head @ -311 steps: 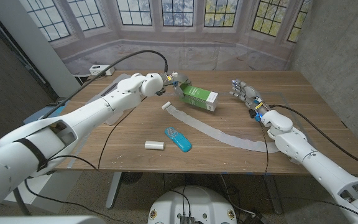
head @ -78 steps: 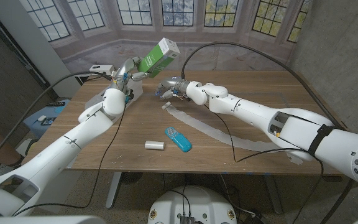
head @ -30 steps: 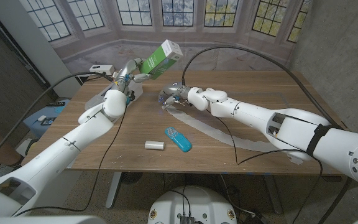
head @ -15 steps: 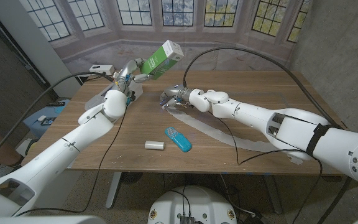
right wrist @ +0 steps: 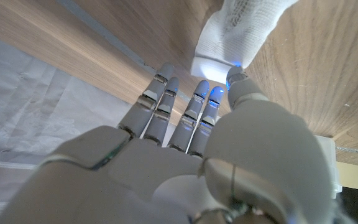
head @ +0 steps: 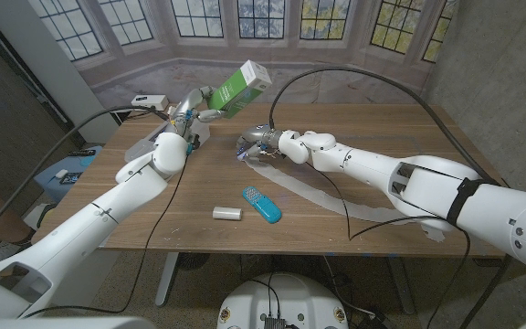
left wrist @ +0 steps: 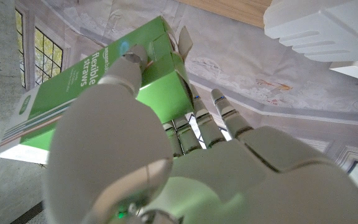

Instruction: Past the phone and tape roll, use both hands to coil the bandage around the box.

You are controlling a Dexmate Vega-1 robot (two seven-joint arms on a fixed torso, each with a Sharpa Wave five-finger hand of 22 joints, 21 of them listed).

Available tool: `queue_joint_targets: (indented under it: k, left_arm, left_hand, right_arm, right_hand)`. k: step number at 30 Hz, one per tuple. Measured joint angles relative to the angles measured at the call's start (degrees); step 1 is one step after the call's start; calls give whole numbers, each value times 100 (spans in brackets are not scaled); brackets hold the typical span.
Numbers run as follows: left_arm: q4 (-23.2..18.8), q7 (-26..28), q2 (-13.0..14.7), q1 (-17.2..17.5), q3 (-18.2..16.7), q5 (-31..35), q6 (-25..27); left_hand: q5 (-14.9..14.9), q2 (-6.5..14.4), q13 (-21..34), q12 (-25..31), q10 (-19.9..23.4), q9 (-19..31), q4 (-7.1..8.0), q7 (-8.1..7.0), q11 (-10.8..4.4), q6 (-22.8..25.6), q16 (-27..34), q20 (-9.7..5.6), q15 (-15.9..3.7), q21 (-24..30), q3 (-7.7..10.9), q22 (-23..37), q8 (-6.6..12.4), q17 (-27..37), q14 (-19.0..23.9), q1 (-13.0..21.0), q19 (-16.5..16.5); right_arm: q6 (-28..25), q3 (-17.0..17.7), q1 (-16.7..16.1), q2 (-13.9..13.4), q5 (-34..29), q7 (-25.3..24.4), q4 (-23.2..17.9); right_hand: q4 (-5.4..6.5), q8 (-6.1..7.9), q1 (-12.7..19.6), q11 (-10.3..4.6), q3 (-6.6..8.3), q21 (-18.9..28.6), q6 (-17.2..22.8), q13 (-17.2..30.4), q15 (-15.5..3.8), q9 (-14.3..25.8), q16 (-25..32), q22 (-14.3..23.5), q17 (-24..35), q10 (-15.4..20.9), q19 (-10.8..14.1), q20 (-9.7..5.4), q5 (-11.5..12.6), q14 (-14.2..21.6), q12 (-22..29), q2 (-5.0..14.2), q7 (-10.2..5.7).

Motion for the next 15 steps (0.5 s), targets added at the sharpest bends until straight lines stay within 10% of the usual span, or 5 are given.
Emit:
queue_joint_targets:
  k: [15]
  left_arm:
    - [5, -33, -20, -35, 38, 9, 23]
  left_hand:
    - [21, 0, 0, 23, 0, -2, -1, 1, 0, -1, 0, 0, -20, 0, 0, 0, 1, 28, 20, 0, 0]
  right_arm:
    - [209, -120, 124, 176, 64, -99, 471]
  right_hand:
    - [24, 0, -2, 17, -24, 0, 61, 0, -11, 0, 0, 0, 0, 66, 42, -2, 0, 49, 0, -2, -19]
